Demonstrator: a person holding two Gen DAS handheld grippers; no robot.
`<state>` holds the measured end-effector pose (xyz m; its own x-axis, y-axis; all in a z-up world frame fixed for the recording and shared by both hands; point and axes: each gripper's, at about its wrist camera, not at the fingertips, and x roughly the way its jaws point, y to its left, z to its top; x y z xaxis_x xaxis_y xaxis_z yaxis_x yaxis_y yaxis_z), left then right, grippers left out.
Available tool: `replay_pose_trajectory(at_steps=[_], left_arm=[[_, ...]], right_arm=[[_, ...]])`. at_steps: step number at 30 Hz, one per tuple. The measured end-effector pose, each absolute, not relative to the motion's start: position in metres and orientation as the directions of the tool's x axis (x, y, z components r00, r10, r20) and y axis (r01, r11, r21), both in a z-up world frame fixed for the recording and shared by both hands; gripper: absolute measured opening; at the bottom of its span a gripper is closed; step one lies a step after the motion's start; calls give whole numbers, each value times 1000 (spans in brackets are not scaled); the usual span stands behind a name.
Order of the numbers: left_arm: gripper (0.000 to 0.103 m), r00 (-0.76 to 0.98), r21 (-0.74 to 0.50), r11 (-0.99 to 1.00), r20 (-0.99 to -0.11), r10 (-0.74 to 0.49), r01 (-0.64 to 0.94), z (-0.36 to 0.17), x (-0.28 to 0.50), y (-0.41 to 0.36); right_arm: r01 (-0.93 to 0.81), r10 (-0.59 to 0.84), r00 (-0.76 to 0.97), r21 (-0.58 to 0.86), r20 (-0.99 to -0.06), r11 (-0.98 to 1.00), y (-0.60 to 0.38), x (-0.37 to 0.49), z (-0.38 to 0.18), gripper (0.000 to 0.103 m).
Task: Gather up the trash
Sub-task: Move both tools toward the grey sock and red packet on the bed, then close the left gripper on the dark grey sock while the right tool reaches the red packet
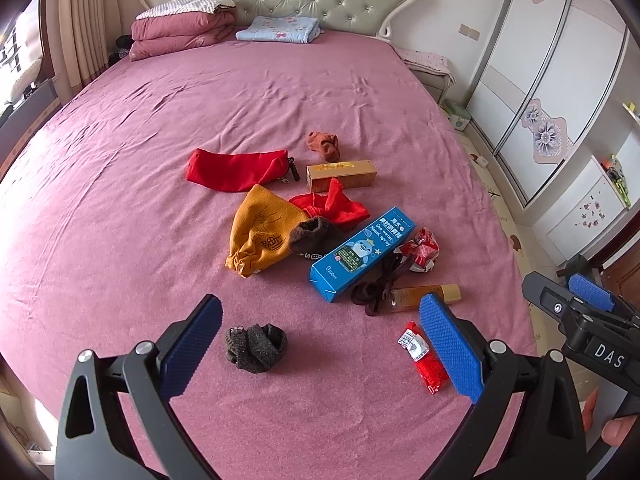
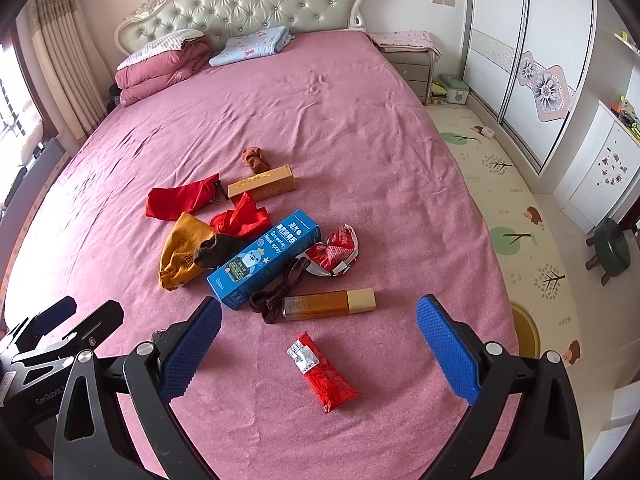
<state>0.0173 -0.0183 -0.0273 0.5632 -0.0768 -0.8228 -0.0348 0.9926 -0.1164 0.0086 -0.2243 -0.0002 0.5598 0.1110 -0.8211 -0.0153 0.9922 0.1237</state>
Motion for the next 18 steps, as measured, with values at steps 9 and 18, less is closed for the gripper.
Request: replay_pose_trajectory(at_steps=[9,18], left_arm=[[99,506,-82,996,-861,-61,-21,-47,19,-12],[99,419,-90,996,-905,-72,-23,-80,27,1]], right_arm=[[-2,124,518,144,-846,990,-223,11,-22,94],[18,131,463,157,-876,987,-225,11,-57,94]])
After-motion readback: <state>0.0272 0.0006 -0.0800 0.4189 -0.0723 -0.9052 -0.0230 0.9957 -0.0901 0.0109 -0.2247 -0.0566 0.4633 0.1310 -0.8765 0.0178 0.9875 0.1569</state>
